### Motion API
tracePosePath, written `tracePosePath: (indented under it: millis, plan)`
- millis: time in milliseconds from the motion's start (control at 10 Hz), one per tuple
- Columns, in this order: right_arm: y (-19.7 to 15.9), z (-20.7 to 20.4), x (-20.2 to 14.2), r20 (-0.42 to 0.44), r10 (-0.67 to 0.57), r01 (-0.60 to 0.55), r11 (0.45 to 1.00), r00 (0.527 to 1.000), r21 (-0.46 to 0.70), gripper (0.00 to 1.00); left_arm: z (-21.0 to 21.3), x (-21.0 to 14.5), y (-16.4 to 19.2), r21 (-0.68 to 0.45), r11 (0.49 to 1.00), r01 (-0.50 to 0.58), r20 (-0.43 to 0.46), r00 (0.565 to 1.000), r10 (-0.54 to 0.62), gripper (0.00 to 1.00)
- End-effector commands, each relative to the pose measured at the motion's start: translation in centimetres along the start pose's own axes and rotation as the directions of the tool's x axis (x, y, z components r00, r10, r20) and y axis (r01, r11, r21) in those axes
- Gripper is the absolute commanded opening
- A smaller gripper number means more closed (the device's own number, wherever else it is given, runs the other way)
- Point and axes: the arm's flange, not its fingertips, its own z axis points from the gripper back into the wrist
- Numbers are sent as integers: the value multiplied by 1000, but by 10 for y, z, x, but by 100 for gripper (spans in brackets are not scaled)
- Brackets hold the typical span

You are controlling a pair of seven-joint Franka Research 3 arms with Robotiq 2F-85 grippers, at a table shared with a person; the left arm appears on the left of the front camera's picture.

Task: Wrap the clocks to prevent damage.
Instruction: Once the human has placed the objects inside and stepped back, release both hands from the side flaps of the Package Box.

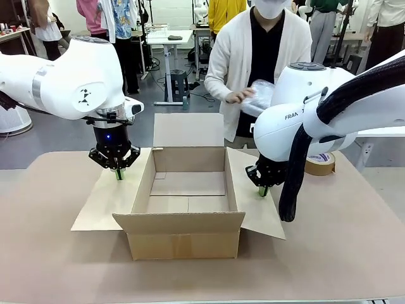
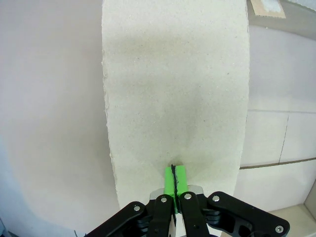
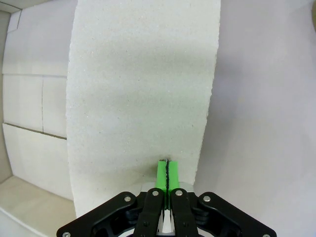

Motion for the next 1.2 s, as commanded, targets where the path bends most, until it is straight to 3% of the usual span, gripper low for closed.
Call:
tracePosePath:
  millis: [0,1100]
  plan:
    - [1,-4,-2,-6,-4,4,1000,1000,-7,1,0,-1,-1,-4,1000,-8,7,1000,8,0]
    - [1,-4,-2,-6,-4,4,1000,1000,-7,1,0,-1,-1,-4,1000,-8,7,1000,8,0]
